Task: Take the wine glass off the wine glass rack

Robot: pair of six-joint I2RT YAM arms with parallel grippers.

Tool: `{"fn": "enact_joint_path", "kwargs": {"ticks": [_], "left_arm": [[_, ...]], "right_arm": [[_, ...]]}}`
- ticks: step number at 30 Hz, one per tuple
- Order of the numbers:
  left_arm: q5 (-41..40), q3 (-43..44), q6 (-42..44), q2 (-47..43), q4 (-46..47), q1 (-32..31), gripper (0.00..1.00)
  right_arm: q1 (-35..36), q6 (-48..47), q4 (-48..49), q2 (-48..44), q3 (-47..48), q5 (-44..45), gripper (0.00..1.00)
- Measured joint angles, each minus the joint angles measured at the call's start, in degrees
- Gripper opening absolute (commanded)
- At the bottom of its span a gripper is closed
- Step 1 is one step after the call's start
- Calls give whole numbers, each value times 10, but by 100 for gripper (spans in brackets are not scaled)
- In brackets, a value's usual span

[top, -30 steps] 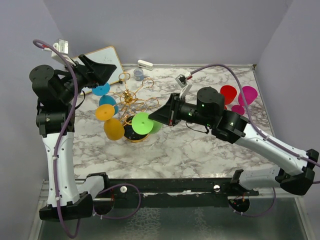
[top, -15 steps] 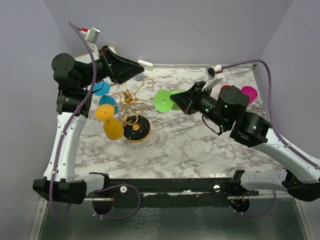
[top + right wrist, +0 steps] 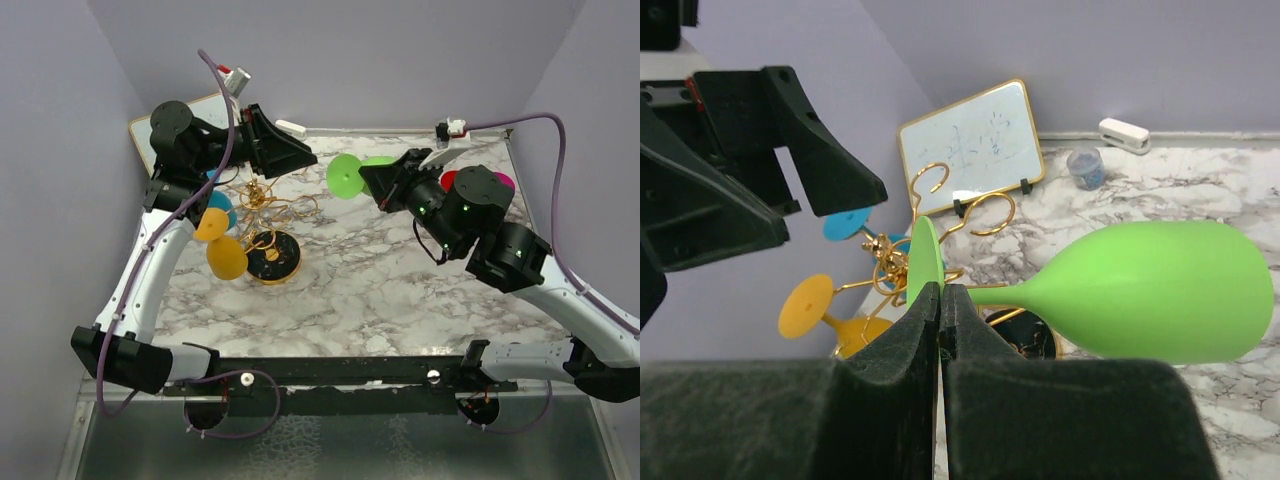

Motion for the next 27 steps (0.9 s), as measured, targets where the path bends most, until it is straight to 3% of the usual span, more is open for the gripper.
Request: {"fn": "enact_joint_path", "kwargs": {"ticks": [15,19,23,27], "left_arm": [[3,0,-49,49,81,-66,62],[5,0,-74,54,119,-83,39],[9,0,-86,60,134,-89,4],[12,-3,-91,61,142,-89,0]], "right_arm": [[0,-13,11,2,26,12,1],[0,-13,11,3,26,12,1],[0,-13,15,2,26,12,1],[0,-14,14,1,26,11,1]]}}
